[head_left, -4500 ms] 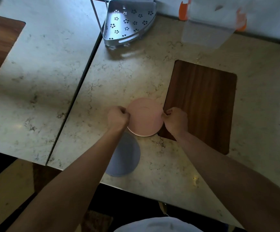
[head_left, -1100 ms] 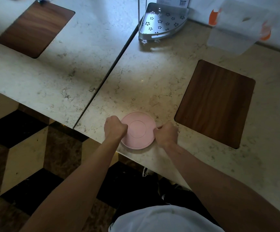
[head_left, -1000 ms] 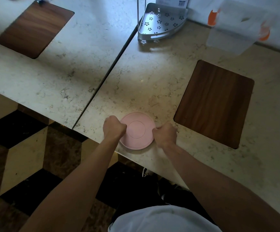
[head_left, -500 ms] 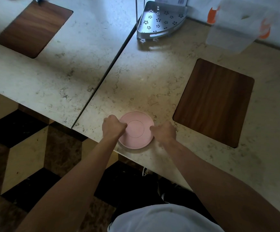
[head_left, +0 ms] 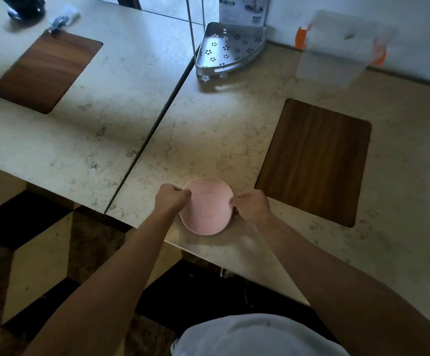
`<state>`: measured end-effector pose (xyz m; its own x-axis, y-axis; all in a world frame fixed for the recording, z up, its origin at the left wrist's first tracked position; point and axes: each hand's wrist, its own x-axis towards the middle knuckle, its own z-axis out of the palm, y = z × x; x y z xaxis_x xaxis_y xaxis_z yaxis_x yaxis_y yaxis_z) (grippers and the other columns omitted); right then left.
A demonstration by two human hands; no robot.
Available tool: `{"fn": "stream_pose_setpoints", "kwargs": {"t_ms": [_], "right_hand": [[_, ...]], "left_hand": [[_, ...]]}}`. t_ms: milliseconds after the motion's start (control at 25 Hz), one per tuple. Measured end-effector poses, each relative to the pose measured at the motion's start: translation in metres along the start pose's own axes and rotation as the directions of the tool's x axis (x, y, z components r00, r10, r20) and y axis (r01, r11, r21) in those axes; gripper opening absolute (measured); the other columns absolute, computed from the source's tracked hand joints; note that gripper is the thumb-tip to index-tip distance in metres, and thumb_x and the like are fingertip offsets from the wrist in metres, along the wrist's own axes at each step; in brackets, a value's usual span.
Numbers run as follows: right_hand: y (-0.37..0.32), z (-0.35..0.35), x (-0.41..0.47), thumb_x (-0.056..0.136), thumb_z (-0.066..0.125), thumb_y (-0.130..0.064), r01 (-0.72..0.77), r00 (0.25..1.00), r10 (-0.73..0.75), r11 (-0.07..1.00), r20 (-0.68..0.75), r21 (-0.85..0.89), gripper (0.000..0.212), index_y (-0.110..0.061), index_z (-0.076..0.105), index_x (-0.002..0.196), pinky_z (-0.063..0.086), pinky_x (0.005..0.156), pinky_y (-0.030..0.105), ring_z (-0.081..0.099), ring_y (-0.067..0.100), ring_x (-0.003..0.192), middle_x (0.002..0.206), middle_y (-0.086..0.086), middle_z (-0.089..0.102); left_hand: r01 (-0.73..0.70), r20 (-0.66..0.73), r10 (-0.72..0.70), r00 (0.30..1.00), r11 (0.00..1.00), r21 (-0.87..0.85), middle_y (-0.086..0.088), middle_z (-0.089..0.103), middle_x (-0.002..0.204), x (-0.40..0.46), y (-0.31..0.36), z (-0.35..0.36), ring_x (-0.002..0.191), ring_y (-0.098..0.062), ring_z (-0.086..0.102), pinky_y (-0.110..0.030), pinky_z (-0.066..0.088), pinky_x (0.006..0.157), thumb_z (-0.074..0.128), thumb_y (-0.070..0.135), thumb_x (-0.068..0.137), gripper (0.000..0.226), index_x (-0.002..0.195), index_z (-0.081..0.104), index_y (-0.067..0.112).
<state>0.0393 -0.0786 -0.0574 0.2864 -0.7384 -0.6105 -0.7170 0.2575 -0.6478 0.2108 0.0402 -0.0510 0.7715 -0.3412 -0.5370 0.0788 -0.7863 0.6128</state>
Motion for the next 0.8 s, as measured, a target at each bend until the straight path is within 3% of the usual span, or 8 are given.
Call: {"fn": "stream_pose_setpoints", "kwargs": {"t_ms": [80, 280, 360, 480, 560, 680, 800], "right_hand": [[0.002, -0.016, 0.004, 0.075, 0.074, -0.016, 0.002, 1.000, -0.002, 0.999, 0.003, 0.041, 0.020, 0.002, 0.071, 0.066, 0.058, 0.062, 0.035, 0.064, 0.016, 0.054, 0.059, 0.009, 0.067], [0.008, -0.073, 0.017, 0.079, 0.069, -0.019, 0.039, 0.999, -0.035, 0.991, -0.036, 0.126, 0.019, -0.001, 0.072, 0.078, 0.059, 0.070, 0.043, 0.068, 0.027, 0.072, 0.081, 0.020, 0.073], [0.009, -0.100, 0.024, 0.079, 0.066, -0.021, 0.024, 0.999, -0.018, 0.989, -0.038, 0.146, 0.016, -0.006, 0.070, 0.078, 0.058, 0.080, 0.048, 0.068, 0.026, 0.082, 0.083, 0.012, 0.072], [0.009, -0.142, 0.037, 0.080, 0.064, -0.022, 0.030, 0.999, -0.024, 0.990, -0.046, 0.136, 0.017, -0.006, 0.067, 0.076, 0.058, 0.084, 0.051, 0.062, 0.022, 0.074, 0.077, 0.009, 0.065], [0.006, -0.176, 0.048, 0.082, 0.064, -0.022, 0.061, 0.995, -0.051, 0.991, -0.083, 0.119, 0.019, -0.005, 0.068, 0.075, 0.059, 0.081, 0.046, 0.060, 0.022, 0.068, 0.073, 0.010, 0.063], [-0.003, -0.222, 0.059, 0.082, 0.064, -0.020, 0.099, 0.989, -0.091, 0.993, -0.117, 0.066, 0.020, -0.004, 0.068, 0.071, 0.053, 0.063, 0.034, 0.058, 0.022, 0.064, 0.064, 0.008, 0.059], [-0.011, -0.258, 0.071, 0.080, 0.067, -0.020, 0.115, 0.981, -0.112, 0.993, -0.161, 0.009, 0.022, 0.000, 0.069, 0.072, 0.045, 0.058, 0.030, 0.057, 0.021, 0.061, 0.064, 0.010, 0.062]], "left_hand": [[-0.007, 0.026, 0.007, 1.000, 1.000, -0.022, -0.010, 0.065, 0.075, -0.005, 0.014, 0.007, 0.072, -0.028, 0.062, -0.038, 0.053, 0.066, 0.066, 0.021, 0.073, 0.017, 0.071, 0.065, 0.004], [-0.034, 0.125, 0.040, 0.991, 0.998, -0.050, -0.016, 0.068, 0.083, -0.022, 0.067, 0.040, 0.075, -0.029, 0.064, -0.049, 0.058, 0.072, 0.064, 0.015, 0.072, 0.019, 0.077, 0.069, -0.002], [-0.051, 0.183, 0.055, 0.982, 0.998, -0.029, -0.017, 0.070, 0.087, -0.029, 0.093, 0.057, 0.079, -0.030, 0.066, -0.048, 0.059, 0.073, 0.063, 0.016, 0.076, 0.017, 0.078, 0.069, 0.000], [-0.097, 0.220, 0.098, 0.971, 0.995, -0.013, -0.017, 0.071, 0.085, -0.038, 0.134, 0.082, 0.076, -0.030, 0.068, -0.039, 0.057, 0.063, 0.063, 0.017, 0.079, 0.017, 0.075, 0.070, 0.002], [-0.145, 0.181, 0.143, 0.973, 0.989, -0.002, -0.015, 0.071, 0.081, -0.043, 0.166, 0.102, 0.072, -0.029, 0.068, -0.039, 0.058, 0.062, 0.065, 0.018, 0.080, 0.016, 0.073, 0.070, 0.004], [-0.187, 0.186, 0.177, 0.966, 0.982, 0.038, -0.013, 0.068, 0.079, -0.052, 0.204, 0.132, 0.071, -0.029, 0.067, -0.044, 0.060, 0.065, 0.064, 0.019, 0.084, 0.017, 0.074, 0.067, 0.006], [-0.215, 0.201, 0.204, 0.958, 0.976, 0.036, -0.013, 0.068, 0.077, -0.052, 0.236, 0.155, 0.063, -0.025, 0.066, -0.033, 0.057, 0.046, 0.064, 0.019, 0.084, 0.019, 0.071, 0.064, 0.005]]}}
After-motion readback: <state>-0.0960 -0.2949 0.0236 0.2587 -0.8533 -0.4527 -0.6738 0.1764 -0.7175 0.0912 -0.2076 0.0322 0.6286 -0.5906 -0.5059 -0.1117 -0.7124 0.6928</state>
